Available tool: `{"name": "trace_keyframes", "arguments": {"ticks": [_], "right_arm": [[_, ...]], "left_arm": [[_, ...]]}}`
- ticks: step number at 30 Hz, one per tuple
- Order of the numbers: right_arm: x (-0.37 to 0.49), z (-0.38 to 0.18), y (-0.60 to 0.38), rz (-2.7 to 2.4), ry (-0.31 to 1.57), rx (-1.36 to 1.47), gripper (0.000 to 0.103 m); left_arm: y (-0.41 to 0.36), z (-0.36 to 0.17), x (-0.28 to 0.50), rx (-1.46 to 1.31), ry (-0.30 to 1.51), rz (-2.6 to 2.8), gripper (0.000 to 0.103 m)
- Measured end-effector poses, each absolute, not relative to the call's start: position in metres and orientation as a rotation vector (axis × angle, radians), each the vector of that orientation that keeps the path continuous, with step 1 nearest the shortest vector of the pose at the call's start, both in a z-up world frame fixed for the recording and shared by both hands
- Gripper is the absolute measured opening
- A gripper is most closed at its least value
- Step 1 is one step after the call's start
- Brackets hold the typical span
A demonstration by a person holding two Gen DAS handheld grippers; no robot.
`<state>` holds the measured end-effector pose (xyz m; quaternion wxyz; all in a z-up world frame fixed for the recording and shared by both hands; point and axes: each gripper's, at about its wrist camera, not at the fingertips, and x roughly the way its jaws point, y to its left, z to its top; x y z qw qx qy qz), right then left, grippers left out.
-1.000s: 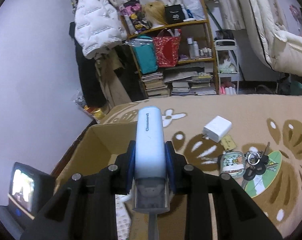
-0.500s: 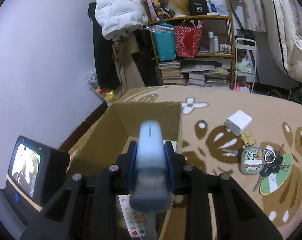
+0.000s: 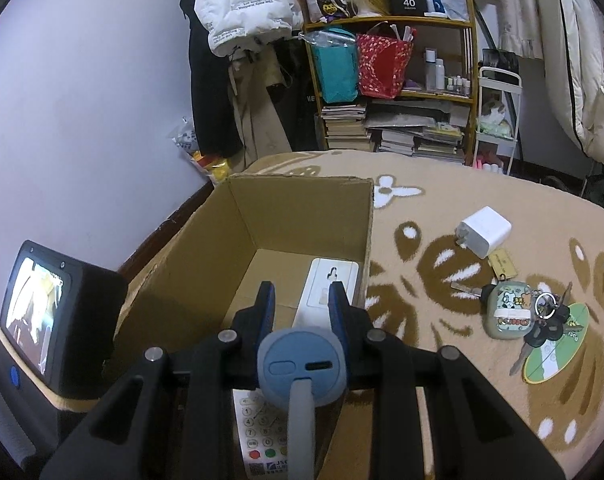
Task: Organize rigid objects
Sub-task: 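Carry the blue handset into the box beside the adapter and release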
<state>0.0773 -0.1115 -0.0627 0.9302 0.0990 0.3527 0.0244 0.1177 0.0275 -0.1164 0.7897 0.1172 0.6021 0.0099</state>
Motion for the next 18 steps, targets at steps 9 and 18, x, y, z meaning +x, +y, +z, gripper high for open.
{"name": "trace_keyframes", "arguments": {"ticks": [9,18], "right_arm": [[0.074,-0.052,-0.117,0.067,0.683,0.211,0.032],[0.070,-0.039,-0.128,0.033,0.646,0.176,0.068]], "left_arm": [[0.028,-0.117,0.117,0.260,1.293,0.021,0.023],[0.027,-0.117,0.117,0.267,1.292,0.018,0.022]]}}
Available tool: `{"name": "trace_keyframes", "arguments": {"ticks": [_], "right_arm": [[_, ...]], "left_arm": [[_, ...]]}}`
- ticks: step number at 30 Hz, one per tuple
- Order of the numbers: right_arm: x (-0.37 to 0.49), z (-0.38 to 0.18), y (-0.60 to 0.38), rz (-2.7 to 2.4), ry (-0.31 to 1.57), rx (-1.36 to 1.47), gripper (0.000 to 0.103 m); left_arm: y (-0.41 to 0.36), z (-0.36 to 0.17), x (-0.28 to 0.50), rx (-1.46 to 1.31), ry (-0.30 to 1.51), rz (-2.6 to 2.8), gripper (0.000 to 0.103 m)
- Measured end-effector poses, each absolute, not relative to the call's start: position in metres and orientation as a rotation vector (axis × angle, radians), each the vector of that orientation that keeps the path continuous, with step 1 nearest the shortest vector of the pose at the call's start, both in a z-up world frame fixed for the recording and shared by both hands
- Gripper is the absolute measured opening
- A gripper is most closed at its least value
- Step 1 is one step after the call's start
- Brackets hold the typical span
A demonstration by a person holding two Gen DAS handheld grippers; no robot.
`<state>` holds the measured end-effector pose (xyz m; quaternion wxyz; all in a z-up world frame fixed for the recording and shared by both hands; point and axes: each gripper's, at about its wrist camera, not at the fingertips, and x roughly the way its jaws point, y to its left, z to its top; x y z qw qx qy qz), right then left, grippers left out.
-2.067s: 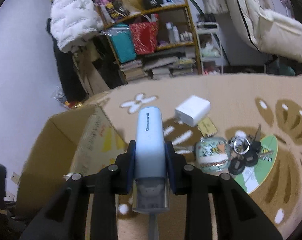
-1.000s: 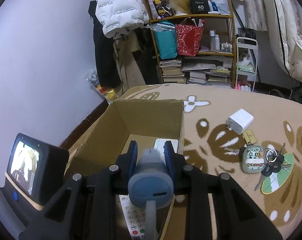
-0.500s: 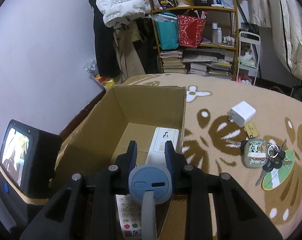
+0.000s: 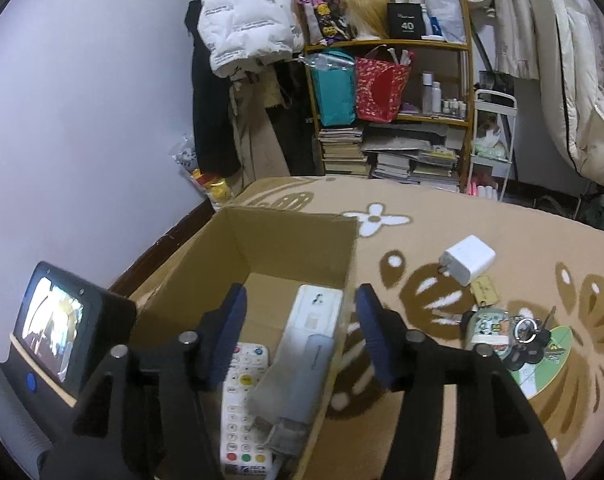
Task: Organize rigid objects
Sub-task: 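Carry the blue handset into the box beside the adapter and release, then move the right gripper to the green Cheers case and grasp it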
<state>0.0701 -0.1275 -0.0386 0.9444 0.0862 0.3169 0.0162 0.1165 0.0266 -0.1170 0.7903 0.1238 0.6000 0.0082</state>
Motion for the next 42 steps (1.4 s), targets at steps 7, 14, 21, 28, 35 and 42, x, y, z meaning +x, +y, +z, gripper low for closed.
{"name": "trace_keyframes", "arguments": {"ticks": [7,14,21,28,35,42], "right_arm": [[0.073,-0.035,-0.164,-0.027,0.616,0.227,0.093],[0.082,-0.048,-0.204,-0.170,0.633,0.200,0.103],[0.091,-0.076,-0.234,-0.249,0.710,0.211,0.103],[0.098,-0.106,-0.265,-0.284,0.774,0.251,0.103],[0.095,-0.129,-0.281,-0.326,0.795,0.299,0.093],[0.098,-0.148,-0.291,-0.312,0.869,0.365,0.069]], "left_arm": [[0.026,-0.117,0.116,0.267,1.294,0.016,0.023],[0.027,-0.117,0.117,0.274,1.295,0.015,0.023],[0.029,-0.117,0.119,0.259,1.300,0.010,0.024],[0.029,-0.118,0.118,0.266,1.299,0.009,0.024],[0.028,-0.118,0.118,0.272,1.297,0.008,0.024],[0.028,-0.117,0.118,0.272,1.297,0.007,0.024]]}}
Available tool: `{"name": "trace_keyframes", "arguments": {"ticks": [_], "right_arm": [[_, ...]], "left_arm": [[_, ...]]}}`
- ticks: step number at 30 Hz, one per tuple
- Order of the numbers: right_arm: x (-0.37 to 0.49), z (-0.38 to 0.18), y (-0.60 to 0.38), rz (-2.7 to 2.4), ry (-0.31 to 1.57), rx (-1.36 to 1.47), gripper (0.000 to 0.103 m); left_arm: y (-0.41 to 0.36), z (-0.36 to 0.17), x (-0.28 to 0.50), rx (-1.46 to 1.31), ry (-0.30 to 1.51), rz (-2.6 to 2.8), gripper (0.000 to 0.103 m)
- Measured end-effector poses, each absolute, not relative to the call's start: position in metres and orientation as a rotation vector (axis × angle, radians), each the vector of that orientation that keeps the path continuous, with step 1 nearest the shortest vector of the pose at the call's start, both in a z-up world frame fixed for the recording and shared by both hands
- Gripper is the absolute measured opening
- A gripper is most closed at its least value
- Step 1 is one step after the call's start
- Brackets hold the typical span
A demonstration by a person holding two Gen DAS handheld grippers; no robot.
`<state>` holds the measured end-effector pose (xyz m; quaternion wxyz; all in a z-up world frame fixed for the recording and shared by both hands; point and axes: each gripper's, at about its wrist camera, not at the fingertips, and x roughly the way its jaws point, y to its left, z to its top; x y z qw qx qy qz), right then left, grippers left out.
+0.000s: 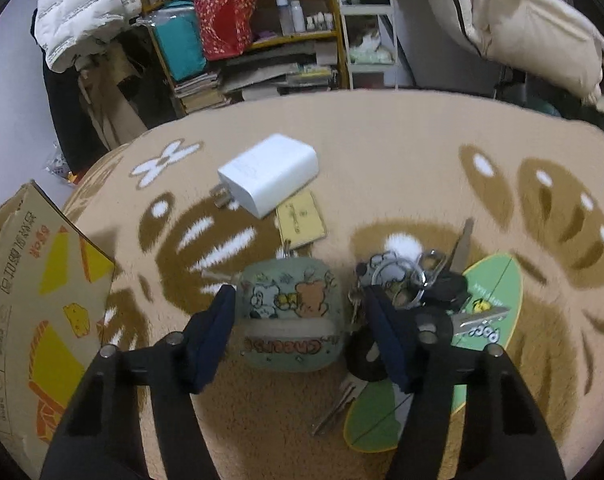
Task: Organize rigid objects
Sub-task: 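Move the right gripper to the green Cheers case and grasp it, then carry the green Cheers case into the box and release it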
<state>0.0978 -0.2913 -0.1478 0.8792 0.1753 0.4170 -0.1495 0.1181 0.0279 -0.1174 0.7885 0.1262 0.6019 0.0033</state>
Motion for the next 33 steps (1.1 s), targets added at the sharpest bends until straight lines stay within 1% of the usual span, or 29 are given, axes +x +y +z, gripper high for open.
{"name": "trace_keyframes", "arguments": {"ticks": [2,3,4,13,23,33], "right_arm": [[0.098,-0.150,-0.292,-0.312,0.870,0.381,0.069],[0.097,-0.150,-0.292,-0.319,0.864,0.387,0.064],[0.095,-0.149,-0.291,-0.331,0.850,0.393,0.064],[0.082,-0.142,-0.281,-0.367,0.821,0.392,0.064],[0.069,-0.102,-0.265,-0.303,0.715,0.444,0.064],[0.058,-0.060,-0.234,-0.233,0.635,0.369,0.064]], "left_arm": [[0.028,-0.117,0.118,0.271,1.296,0.008,0.024],[0.028,-0.117,0.118,0.271,1.297,0.008,0.024],[0.028,-0.117,0.118,0.267,1.297,0.008,0.024],[0.027,-0.118,0.119,0.276,1.298,0.011,0.024],[0.023,-0.117,0.116,0.294,1.292,0.013,0.023],[0.023,-0.116,0.114,0.293,1.291,0.013,0.023]]}}
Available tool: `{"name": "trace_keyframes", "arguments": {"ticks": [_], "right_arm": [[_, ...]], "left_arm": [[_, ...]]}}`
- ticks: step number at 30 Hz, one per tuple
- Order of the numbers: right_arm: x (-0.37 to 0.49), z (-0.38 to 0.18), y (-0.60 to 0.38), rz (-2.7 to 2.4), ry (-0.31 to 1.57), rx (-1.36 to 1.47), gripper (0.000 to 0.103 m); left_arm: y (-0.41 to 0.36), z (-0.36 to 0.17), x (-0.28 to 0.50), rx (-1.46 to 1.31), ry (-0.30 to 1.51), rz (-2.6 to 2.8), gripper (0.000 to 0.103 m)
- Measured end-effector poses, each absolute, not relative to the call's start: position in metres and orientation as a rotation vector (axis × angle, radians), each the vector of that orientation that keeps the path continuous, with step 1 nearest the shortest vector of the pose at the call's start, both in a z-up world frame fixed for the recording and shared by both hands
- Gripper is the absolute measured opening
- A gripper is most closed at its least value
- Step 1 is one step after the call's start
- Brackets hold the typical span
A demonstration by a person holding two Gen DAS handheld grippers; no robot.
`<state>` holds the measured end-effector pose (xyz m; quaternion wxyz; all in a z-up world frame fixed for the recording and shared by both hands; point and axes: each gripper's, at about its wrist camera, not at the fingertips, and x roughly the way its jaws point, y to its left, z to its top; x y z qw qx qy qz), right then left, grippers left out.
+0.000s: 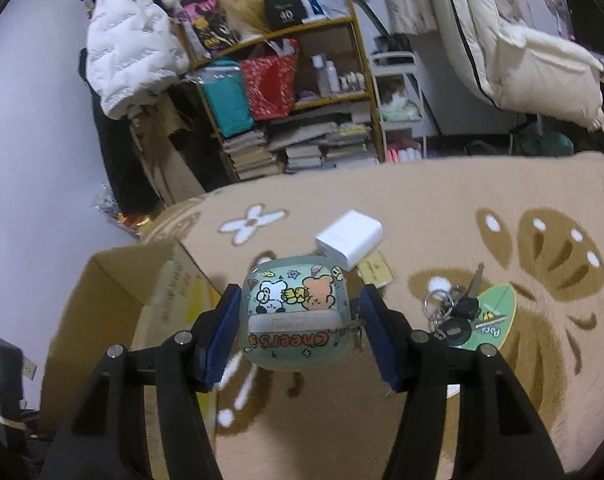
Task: Organize rigid objects
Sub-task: 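Carry the green Cheers case into the box and release it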
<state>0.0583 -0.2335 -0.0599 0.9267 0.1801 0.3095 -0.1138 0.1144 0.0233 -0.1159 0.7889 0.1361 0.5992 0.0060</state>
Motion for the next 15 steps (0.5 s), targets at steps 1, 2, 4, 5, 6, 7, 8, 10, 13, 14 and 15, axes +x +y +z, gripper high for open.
{"name": "trace_keyframes", "arguments": {"ticks": [1,2,4,5,6,7,8,10,13,14,15], "right_arm": [[0.056,-0.055,-0.231,-0.235,0.616,0.367,0.064],[0.054,-0.049,-0.229,-0.229,0.595,0.365,0.064],[0.051,-0.037,-0.223,-0.207,0.570,0.351,0.064],[0.049,-0.030,-0.218,-0.195,0.552,0.337,0.064],[0.048,-0.026,-0.215,-0.188,0.543,0.329,0.064],[0.048,-0.021,-0.211,-0.174,0.533,0.320,0.064],[0.048,-0.018,-0.208,-0.162,0.527,0.317,0.064],[0.047,-0.011,-0.202,-0.136,0.513,0.317,0.064],[0.046,-0.002,-0.190,-0.091,0.491,0.314,0.064],[0.047,0.002,-0.184,-0.072,0.488,0.305,0.064],[0.047,0.005,-0.179,-0.055,0.484,0.295,0.064]], "left_arm": [[0.023,-0.116,0.114,0.295,1.290,0.013,0.023],[0.023,-0.116,0.114,0.296,1.290,0.014,0.023],[0.022,-0.116,0.114,0.299,1.289,0.014,0.023],[0.022,-0.116,0.113,0.301,1.289,0.014,0.023],[0.022,-0.116,0.113,0.301,1.289,0.014,0.023],[0.021,-0.116,0.113,0.300,1.289,0.014,0.024],[0.021,-0.116,0.113,0.301,1.289,0.014,0.024],[0.021,-0.116,0.113,0.300,1.289,0.014,0.024],[0.021,-0.116,0.113,0.303,1.288,0.014,0.024],[0.022,-0.116,0.113,0.303,1.288,0.014,0.024],[0.022,-0.116,0.113,0.305,1.288,0.014,0.024]]}}
